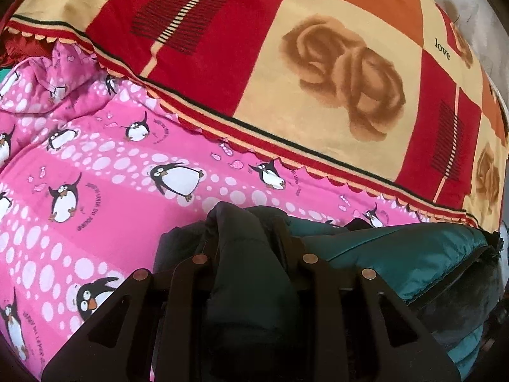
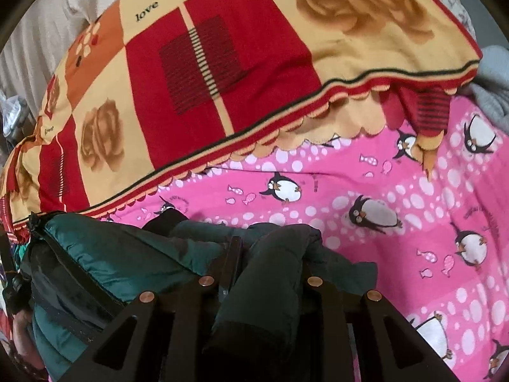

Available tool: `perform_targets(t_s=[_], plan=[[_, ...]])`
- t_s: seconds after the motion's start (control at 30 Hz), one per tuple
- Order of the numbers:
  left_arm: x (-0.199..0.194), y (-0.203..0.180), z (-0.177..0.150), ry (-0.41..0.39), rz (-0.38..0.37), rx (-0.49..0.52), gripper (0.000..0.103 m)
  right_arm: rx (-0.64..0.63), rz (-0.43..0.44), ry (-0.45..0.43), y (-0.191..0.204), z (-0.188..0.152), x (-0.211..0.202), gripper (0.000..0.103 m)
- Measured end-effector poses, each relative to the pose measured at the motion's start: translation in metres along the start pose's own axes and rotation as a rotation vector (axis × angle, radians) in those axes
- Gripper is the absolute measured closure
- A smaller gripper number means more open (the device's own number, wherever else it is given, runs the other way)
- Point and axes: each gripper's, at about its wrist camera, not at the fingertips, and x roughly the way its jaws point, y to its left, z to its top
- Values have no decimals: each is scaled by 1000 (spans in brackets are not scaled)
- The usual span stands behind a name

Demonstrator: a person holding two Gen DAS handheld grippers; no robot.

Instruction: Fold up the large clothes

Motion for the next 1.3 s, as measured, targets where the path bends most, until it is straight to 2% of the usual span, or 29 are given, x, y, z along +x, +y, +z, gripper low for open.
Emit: perform_targets(t_s=[0.13,0.23,0.33,0.4,0.43,0.47,0.5,0.57,0.67,0.77,0.97,1.13,1.2,1.23,1.3], plan=[[-3,2,2,7,-15,-20,78,23,10,3,-2,-1,-1,81],[-8,4,5,22,-38,-33,71,103,44,27,-8,2,-8,76],[-18,3,11,49,-58,-30,54,219,113,55,-17,6,-19,68],[-30,2,16,28,-96,-33,24,275,151,61,-21,8,-26,64],[-37,1,18,6,-86,-35,14,308,179,56,-23,9,-31,62],[-44,2,20,-25,-66,-35,1,326,191,50,-23,9,-34,55],[-51,2,22,-56,-63,-33,0,334,199,42,-23,10,-37,44],[-60,4,26,-100,-73,-41,0,345,231,-1,-19,13,-49,30],[-68,6,30,-131,-108,-61,0,342,250,-60,-13,17,-65,30],[-74,1,30,-152,-133,-39,0,317,258,-101,-6,20,-75,30],[-70,-24,25,-129,-134,44,0,175,188,-107,14,21,-74,30],[-57,-53,23,-78,-66,128,0,-10,76,-112,42,27,-65,30],[-46,-68,21,-42,8,206,0,-90,57,-50,53,31,-51,30],[-41,-70,19,-32,29,218,0,-122,24,-6,58,32,-41,30],[-21,-68,14,36,55,220,0,-165,20,50,60,31,-23,30]])
